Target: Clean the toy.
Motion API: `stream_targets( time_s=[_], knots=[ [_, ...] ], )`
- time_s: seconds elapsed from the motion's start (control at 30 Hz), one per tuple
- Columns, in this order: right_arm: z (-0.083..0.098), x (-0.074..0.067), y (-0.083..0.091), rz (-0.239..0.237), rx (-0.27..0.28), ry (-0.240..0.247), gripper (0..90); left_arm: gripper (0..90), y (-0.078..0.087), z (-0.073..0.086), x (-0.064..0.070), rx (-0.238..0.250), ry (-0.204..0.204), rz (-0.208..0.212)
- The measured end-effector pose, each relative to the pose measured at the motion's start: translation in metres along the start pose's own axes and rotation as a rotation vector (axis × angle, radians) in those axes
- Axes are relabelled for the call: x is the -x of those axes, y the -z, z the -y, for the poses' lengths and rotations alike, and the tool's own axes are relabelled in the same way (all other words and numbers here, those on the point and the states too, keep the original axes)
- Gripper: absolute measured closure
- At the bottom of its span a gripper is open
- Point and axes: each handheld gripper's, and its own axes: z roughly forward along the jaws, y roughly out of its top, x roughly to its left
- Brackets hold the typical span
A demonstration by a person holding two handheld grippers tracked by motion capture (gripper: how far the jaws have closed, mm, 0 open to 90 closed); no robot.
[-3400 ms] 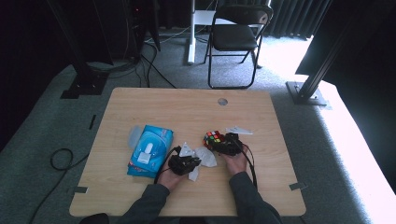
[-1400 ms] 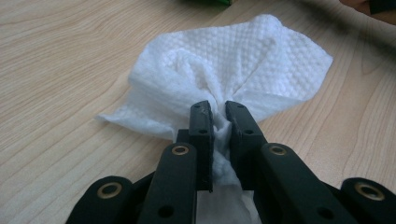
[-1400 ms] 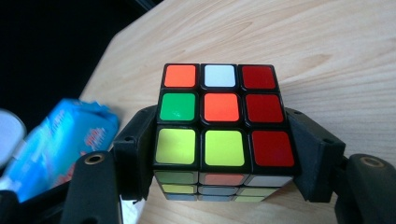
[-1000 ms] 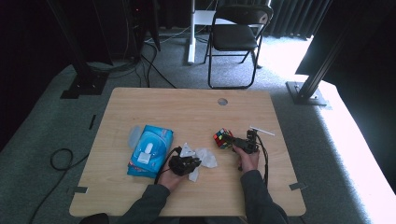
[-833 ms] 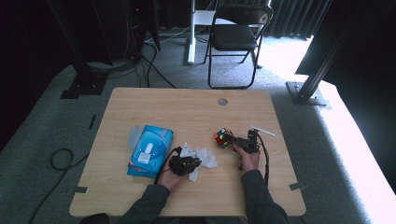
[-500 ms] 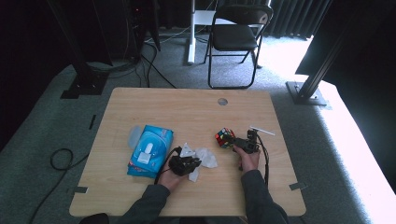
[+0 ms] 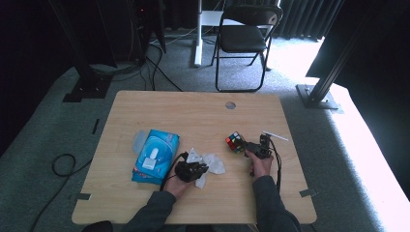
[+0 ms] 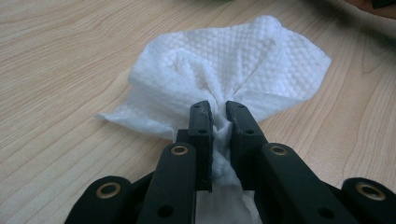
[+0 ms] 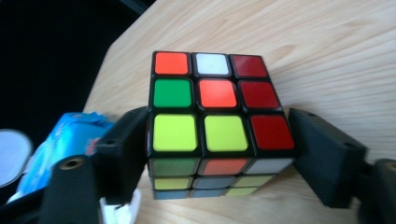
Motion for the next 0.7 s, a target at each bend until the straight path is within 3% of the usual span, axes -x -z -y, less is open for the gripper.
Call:
stream_targets(
  time_s=[0.17, 0.47, 0.7],
  knots=[
    [0.0, 0.001, 0.003, 0.032, 0.003, 0.021, 20.7, 81.5, 0.0, 0.0, 0.0, -0.002, -0.001, 0.001],
    [0.0, -0.01, 0.004, 0.113, 0.005, 0.141, 21.8, 81.5, 0.0, 0.0, 0.0, -0.001, 0.0, 0.001],
    [0.0, -0.01, 0.007, 0.135, 0.015, 0.172, 22.0, 81.5, 0.0, 0.0, 0.0, 0.0, 0.0, 0.001]
  ],
)
